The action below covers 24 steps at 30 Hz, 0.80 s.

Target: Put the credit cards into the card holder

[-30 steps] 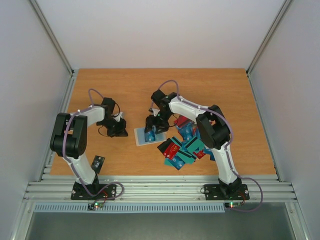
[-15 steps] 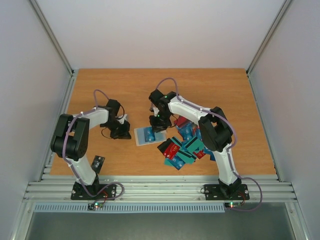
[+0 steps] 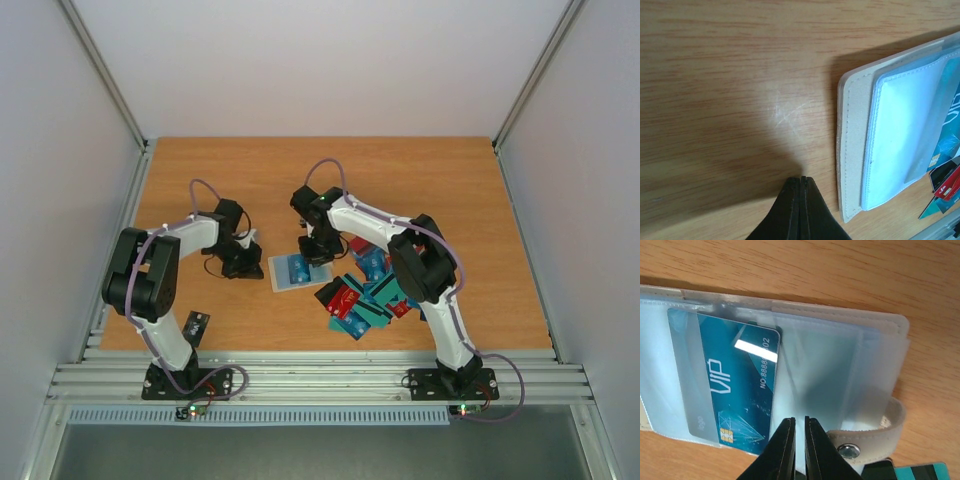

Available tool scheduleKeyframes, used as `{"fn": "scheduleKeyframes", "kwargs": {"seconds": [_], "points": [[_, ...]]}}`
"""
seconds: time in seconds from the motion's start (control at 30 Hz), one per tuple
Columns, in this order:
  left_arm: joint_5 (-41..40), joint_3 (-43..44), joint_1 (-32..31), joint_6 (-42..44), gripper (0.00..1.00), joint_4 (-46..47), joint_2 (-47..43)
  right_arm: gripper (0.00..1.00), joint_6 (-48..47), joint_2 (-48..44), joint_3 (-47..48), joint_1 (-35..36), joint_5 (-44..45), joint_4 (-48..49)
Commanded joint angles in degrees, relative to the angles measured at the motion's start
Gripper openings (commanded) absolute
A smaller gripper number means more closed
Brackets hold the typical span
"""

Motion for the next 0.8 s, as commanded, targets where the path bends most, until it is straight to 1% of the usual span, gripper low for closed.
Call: {"fn": "scheduleKeyframes", "kwargs": {"seconds": [0.0,0.37,0.77], "points": [[-1.4,-0.9,-0.7,-0.4,0.0,0.2,0.6,0.08,-0.2,2.3,3.3,1.8,2.8,-1.3],[-0.5,-0.9,-0.9,-0.4,0.0,0.9,1.5,0.08,-0.9,5.2,5.7,2.5,3.6,-2.9],[0.9,-0.8,-0.9,-0.2,0.0,1.5,2.3,0.08,-0.9,7.1,8.4,3.2,1.7,-3.6]]}}
